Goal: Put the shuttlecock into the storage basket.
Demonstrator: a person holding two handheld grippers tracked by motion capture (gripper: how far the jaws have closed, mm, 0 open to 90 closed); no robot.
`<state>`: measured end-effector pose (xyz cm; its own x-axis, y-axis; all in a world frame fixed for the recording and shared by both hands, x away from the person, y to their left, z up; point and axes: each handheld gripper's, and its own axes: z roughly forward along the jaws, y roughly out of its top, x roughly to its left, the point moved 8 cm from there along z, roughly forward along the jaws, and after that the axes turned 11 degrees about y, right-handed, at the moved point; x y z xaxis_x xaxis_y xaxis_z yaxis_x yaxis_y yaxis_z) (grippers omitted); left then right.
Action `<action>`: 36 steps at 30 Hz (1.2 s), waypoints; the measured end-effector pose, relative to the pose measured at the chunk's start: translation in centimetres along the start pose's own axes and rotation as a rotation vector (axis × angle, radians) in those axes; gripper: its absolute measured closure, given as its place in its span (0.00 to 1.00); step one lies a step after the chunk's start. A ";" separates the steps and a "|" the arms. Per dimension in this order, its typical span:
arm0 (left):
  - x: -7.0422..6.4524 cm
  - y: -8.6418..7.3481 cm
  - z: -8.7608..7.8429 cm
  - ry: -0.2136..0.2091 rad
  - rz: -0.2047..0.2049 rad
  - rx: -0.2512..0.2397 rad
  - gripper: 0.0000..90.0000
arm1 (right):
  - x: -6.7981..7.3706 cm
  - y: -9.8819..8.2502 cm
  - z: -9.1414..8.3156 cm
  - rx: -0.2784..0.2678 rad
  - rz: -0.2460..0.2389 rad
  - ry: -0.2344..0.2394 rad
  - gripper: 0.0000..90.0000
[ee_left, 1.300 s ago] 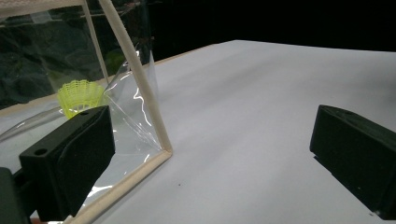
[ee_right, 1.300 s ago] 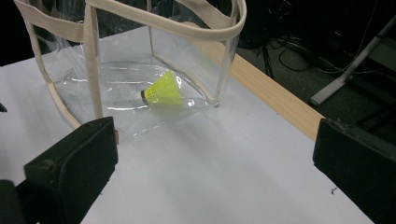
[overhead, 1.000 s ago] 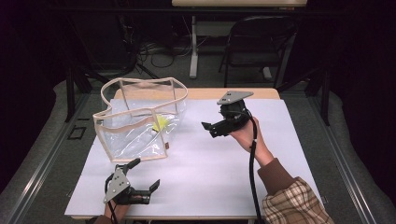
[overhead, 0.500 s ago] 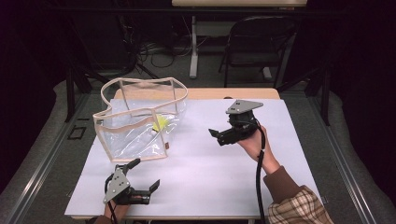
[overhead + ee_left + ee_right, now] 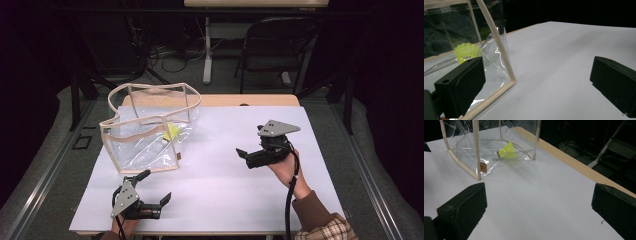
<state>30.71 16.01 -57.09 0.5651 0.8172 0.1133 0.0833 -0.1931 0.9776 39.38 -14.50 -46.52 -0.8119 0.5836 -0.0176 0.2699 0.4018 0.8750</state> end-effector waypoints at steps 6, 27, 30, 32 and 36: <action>0.0 0.0 0.0 0.000 -0.001 0.000 0.00 | 0.6 -1.0 -0.9 -0.014 -0.012 -0.014 0.00; 0.0 0.0 0.1 0.001 -0.002 0.003 0.00 | 2.7 -6.5 -3.0 -0.045 -0.055 -0.042 0.00; 0.0 0.0 0.0 0.001 -0.004 0.002 0.00 | 3.0 -7.0 -3.2 -0.057 -0.067 -0.048 0.00; 0.0 0.0 0.0 -0.001 -0.002 0.002 0.00 | 3.2 -7.3 -3.4 -0.065 -0.080 -0.057 0.00; 0.0 0.0 0.0 -0.001 -0.001 0.003 0.00 | 3.5 -8.1 -3.6 -0.074 -0.087 -0.059 0.00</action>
<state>30.70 15.96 -57.11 0.5657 0.8169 0.1124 0.0864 -0.1943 0.9771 32.42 -18.28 -51.96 -0.7978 0.5905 -0.1215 0.1594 0.4010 0.9021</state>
